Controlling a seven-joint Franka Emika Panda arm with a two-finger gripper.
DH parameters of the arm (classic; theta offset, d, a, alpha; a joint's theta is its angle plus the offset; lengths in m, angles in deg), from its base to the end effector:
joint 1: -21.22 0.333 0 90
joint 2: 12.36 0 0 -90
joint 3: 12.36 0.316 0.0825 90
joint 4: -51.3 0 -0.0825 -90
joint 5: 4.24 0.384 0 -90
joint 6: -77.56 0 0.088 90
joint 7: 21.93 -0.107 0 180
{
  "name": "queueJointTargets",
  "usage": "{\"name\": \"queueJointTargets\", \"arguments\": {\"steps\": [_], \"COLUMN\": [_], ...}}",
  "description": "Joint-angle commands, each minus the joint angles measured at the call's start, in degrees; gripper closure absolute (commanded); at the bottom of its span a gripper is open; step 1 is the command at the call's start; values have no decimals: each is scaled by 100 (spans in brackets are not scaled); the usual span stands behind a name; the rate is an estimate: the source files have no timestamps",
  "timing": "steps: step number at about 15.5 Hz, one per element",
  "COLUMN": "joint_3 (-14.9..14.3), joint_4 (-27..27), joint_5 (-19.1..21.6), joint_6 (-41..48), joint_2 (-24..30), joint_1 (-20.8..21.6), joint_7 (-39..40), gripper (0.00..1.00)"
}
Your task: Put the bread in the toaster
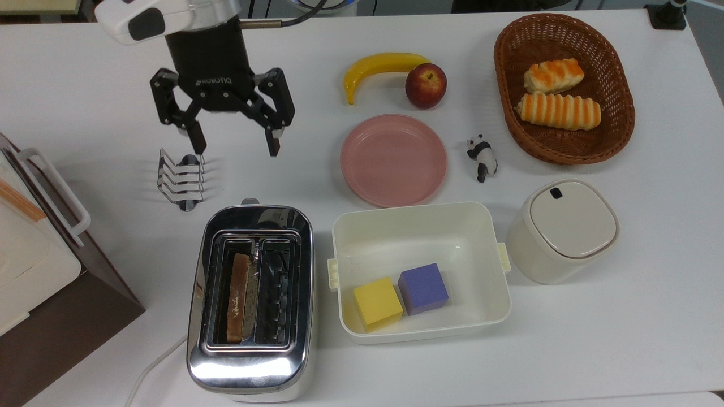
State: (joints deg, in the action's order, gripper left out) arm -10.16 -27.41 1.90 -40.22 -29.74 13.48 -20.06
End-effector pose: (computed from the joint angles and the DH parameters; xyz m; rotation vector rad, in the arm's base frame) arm 0.6820 -0.0645 0.5848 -2.9925 0.1495 -0.5843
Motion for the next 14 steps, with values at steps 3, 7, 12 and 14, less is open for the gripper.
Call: {"name": "queueJointTargets", "arguments": {"steps": [3,7,12,14], "joint_3": [-35,-26,-43,-44], "joint_4": [-153,-180,-189,-180], "joint_5": [-342,-569,-711,-824], "joint_6": [1194,1574,1776,1785], "joint_2": [252,252,244,235], "joint_1": [36,45,28,36], "joint_7": [86,235,315,341], "gripper": [0,0,0,0]}}
